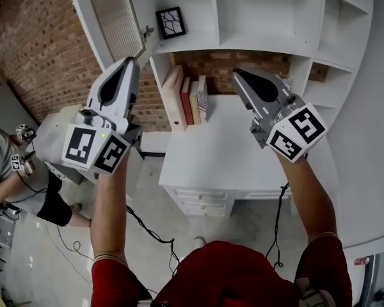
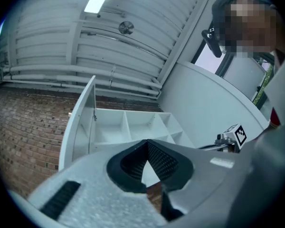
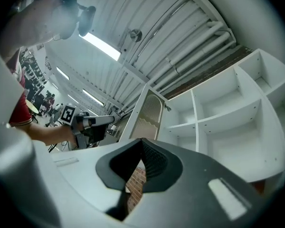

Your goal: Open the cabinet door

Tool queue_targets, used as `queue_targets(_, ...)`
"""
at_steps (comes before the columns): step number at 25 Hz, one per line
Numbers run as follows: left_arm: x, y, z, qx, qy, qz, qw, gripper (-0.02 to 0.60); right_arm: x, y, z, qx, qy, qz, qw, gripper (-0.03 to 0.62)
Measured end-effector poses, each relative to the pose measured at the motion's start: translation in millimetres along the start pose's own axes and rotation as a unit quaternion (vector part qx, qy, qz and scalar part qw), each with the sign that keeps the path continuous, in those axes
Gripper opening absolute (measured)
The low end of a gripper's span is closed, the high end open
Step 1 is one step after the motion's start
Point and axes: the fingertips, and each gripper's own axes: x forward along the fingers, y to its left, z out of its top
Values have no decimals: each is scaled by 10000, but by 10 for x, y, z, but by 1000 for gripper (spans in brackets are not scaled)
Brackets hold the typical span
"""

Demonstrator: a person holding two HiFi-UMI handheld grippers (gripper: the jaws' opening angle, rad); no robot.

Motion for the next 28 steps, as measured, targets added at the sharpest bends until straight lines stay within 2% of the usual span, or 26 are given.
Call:
queue_targets(7,-190,-1099,-427,-570,364,-112,9976,5,-700,211,23,-183,56,49,9998,12)
queue_targets(14,-474,-1872,-763,-620,723,-156,9953,6,-1332,515,-157,55,34,-61,10000,12)
queue_targets(18,-637,-2138,-887,-736,796,-404,9933,6,-1569,677,-288,169,65,-350,9992,12)
queue_targets(23,-853,-2261,-1162,-951,1020,-548,9887,6,-1667,833,-470,265,190,-717,9969,12)
queue_targets(28,-1045,-2316,-1305,-1163,996,-720,9856,6,-1633,1156,-772,415,411,-749,9955,12)
